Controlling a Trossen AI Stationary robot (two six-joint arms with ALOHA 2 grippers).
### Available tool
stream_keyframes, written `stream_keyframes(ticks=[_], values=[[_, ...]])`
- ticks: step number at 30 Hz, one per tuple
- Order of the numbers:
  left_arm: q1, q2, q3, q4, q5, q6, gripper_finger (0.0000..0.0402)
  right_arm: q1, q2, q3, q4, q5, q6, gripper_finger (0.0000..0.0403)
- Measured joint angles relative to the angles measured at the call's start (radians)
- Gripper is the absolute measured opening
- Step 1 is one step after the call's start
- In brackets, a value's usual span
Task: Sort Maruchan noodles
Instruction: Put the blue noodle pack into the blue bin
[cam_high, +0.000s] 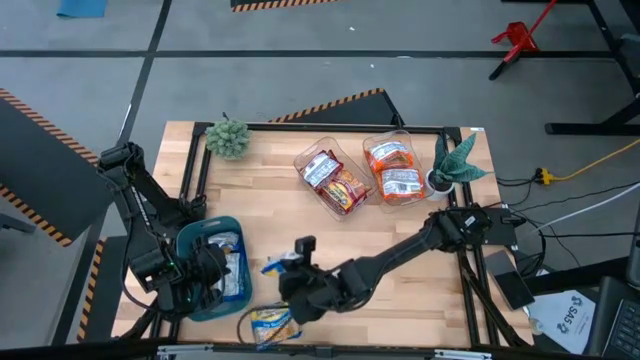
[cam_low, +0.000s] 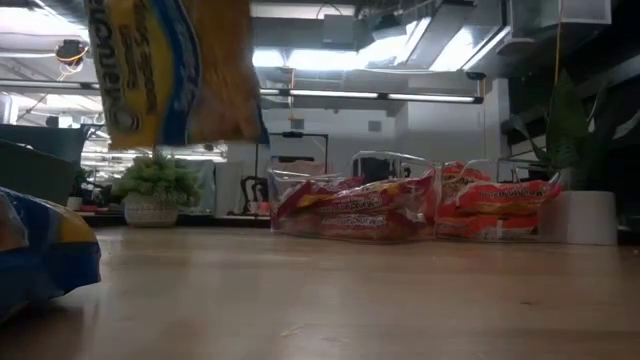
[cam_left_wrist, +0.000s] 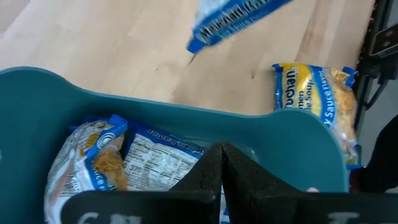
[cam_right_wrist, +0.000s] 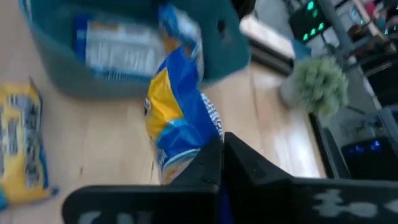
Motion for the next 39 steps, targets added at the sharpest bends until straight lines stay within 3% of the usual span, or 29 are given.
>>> stream_keyframes(ticks=[5,10,13,19,23,26,30,34,39], values=[[0.000,-0.002,0.000,-0.048,0.011,-0.011,0.0000,-0.035,-0.002,0.025,0.181,-0.047,-0.126,0.0000],[0.000,-0.040,0.000,-0.138,0.056,-0.083,0.0000,-0.073,0.005,0.026,0.393,-0.195,-0.182,0.0000],[-0.001,-0.069,0.000,-0.186,0.057,-0.127,0.0000,-0.088,0.006,0.026,0.416,-0.284,-0.186,0.0000],[-0.008,-0.097,0.000,-0.196,0.041,-0.138,0.0000,-0.084,0.006,0.026,0.150,-0.343,-0.083,0.0032],[-0.007,-0.095,0.000,-0.119,-0.090,-0.133,0.0000,-0.073,0.013,0.026,-0.136,-0.316,0.163,0.0091],[0.037,-0.096,0.000,0.003,-0.125,0.006,0.0000,-0.077,0.013,0.025,-0.270,-0.337,0.328,0.0135],[0.211,-0.105,0.000,0.157,-0.038,0.317,0.0000,-0.067,0.006,0.025,-0.338,-0.375,0.480,0.0172],[0.411,-0.104,0.000,0.281,0.114,0.600,0.0000,-0.030,0.006,0.025,-0.382,-0.366,0.576,0.0186],[0.574,-0.091,-0.017,0.312,0.297,0.766,0.0000,0.015,0.008,0.009,-0.490,-0.277,0.747,0.0189]])
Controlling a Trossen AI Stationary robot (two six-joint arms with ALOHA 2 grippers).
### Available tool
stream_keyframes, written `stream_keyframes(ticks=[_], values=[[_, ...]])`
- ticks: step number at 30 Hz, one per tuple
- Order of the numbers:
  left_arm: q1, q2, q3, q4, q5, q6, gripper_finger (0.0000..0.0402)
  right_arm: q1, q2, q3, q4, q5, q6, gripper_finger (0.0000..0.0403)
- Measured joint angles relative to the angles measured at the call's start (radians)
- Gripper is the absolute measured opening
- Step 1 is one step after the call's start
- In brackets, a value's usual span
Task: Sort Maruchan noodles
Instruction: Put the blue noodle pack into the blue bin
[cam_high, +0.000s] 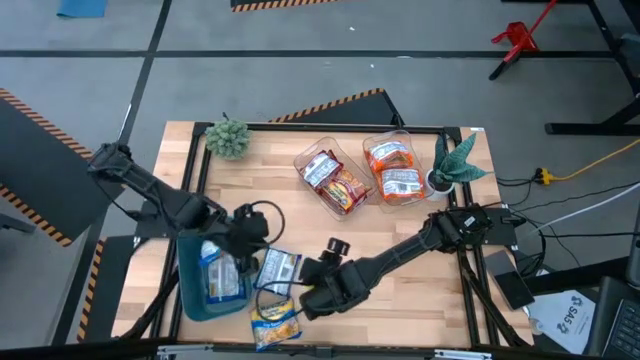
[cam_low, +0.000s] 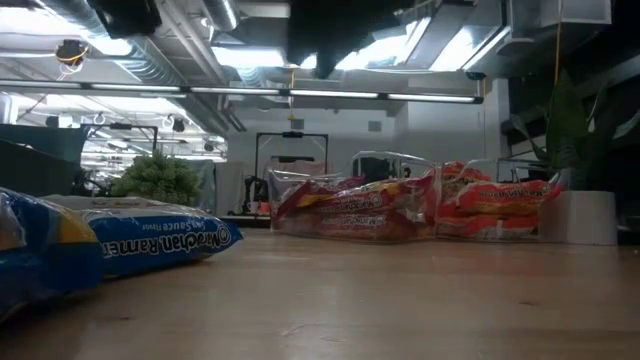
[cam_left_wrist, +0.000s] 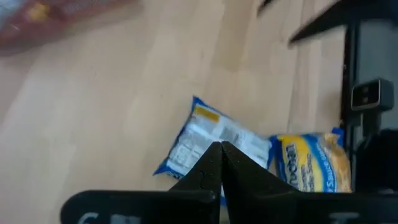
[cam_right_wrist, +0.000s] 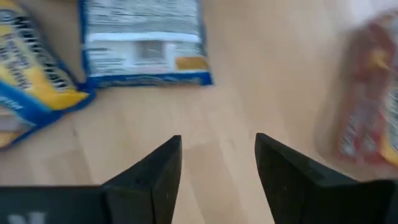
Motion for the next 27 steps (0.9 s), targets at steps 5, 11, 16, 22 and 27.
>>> stream_keyframes(ticks=[5,11,16,22,27], values=[[0.087,0.000,-0.135,0.113,0.165,0.044,0.0000,0.069,-0.001,0.000,-0.109,0.076,0.188,0.0189],[0.182,0.001,-0.339,0.376,0.275,0.048,0.0000,0.119,-0.001,0.000,-0.154,0.144,0.341,0.0189],[0.233,0.001,-0.437,0.468,0.375,0.054,0.0000,0.121,-0.001,0.000,-0.111,0.166,0.369,0.0189],[0.262,0.001,-0.491,0.501,0.415,0.054,0.0000,0.108,-0.001,0.000,0.014,0.153,0.353,0.0189],[0.282,0.050,-0.494,0.534,0.433,0.083,0.0000,0.104,-0.001,0.000,0.046,0.144,0.339,0.0189]])
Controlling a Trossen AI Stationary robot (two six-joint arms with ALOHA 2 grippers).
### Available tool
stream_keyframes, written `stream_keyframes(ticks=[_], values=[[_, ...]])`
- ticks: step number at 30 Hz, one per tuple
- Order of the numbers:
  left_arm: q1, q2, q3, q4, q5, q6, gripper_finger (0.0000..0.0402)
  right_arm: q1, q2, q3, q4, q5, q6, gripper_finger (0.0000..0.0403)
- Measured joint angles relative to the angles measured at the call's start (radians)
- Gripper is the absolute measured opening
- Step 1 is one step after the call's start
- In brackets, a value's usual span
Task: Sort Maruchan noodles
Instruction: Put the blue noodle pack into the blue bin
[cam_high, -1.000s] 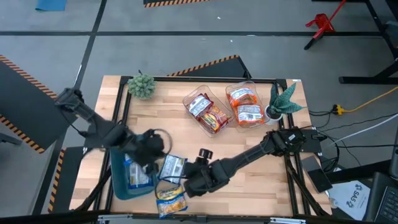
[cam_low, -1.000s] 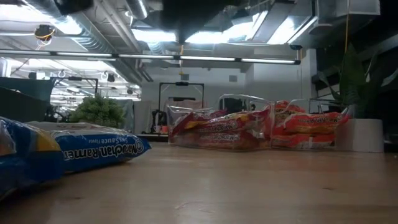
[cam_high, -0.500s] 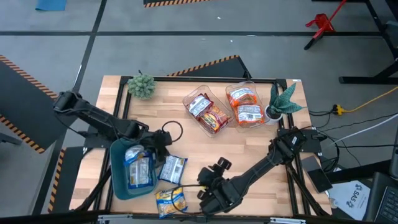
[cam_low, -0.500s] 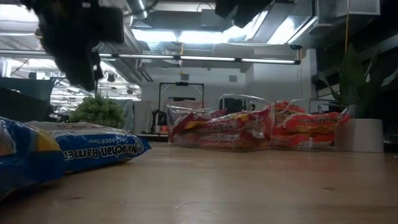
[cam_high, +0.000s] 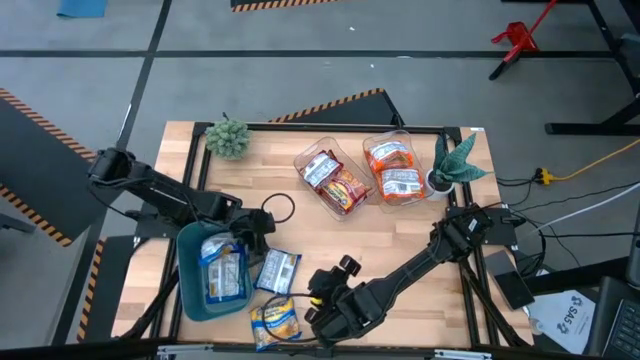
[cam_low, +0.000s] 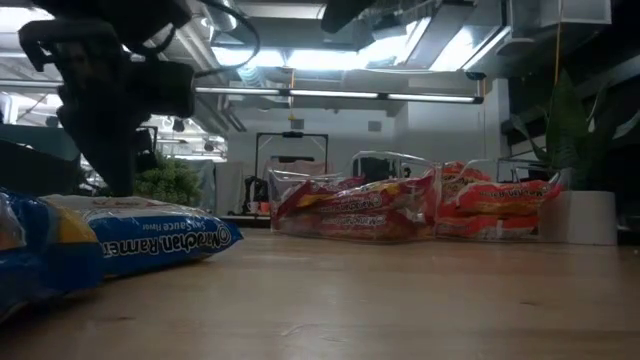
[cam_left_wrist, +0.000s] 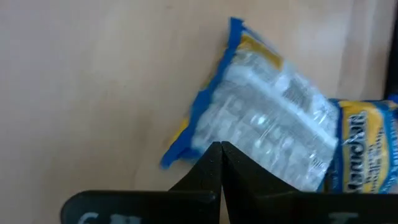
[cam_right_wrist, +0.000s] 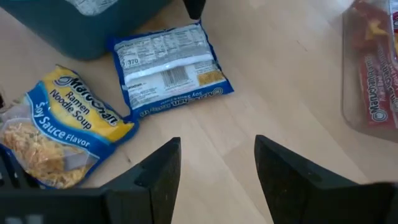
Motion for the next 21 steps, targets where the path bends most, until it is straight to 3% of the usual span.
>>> stream_keyframes(ticks=[5,14,16,18,21], values=[[0.004,0.096,0.002,0.060,0.056,0.008,0.0000,0.001,0.000,0.000,-0.004,-0.007,0.000,0.0189],[0.006,0.177,0.004,0.043,-0.012,-0.016,0.0000,-0.005,0.000,0.000,-0.013,0.011,-0.014,0.0189],[0.006,0.194,0.005,0.049,-0.014,-0.016,0.0000,-0.006,-0.001,-0.018,0.035,0.053,-0.110,0.0189],[0.006,0.208,0.006,0.051,-0.014,-0.012,0.0000,-0.008,0.000,-0.039,0.109,0.087,-0.306,0.0189],[0.006,0.221,0.006,0.049,-0.014,-0.011,0.0000,-0.014,-0.001,-0.077,0.258,0.022,-0.689,0.0189]])
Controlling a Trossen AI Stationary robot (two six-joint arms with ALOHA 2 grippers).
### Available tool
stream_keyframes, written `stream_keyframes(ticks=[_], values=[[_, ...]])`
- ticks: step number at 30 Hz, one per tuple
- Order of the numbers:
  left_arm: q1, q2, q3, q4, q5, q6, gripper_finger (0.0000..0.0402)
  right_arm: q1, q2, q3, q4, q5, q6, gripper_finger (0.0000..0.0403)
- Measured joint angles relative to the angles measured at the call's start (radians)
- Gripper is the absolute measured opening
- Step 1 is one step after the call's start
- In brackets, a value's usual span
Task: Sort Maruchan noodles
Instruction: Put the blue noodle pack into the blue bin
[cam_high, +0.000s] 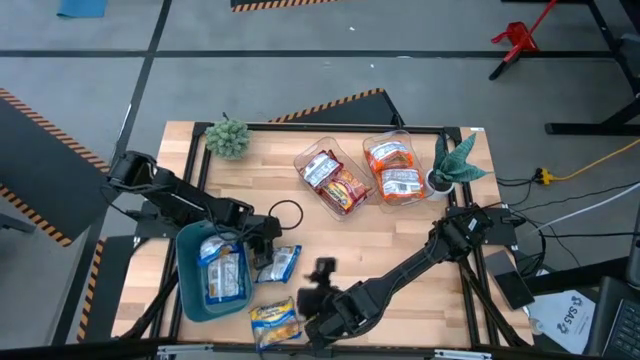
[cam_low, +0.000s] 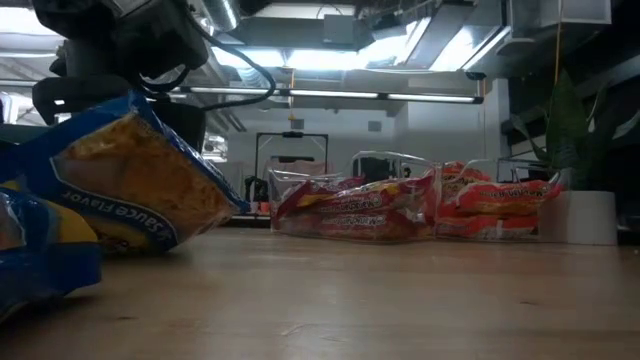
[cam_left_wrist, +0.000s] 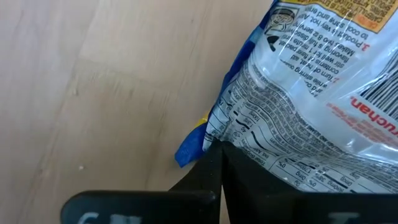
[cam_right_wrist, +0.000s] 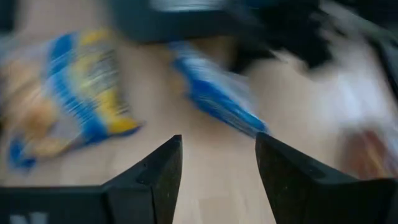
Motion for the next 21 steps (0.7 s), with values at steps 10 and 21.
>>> stream_keyframes(ticks=[10,21], values=[[0.000,0.002,-0.001,0.000,-0.004,0.022,0.0000,-0.104,0.002,-0.172,0.328,-0.203,-0.520,0.0189],[0.019,0.003,-0.004,0.006,-0.001,0.027,0.0000,-0.172,0.001,-0.331,0.498,-0.334,-0.731,0.0189]])
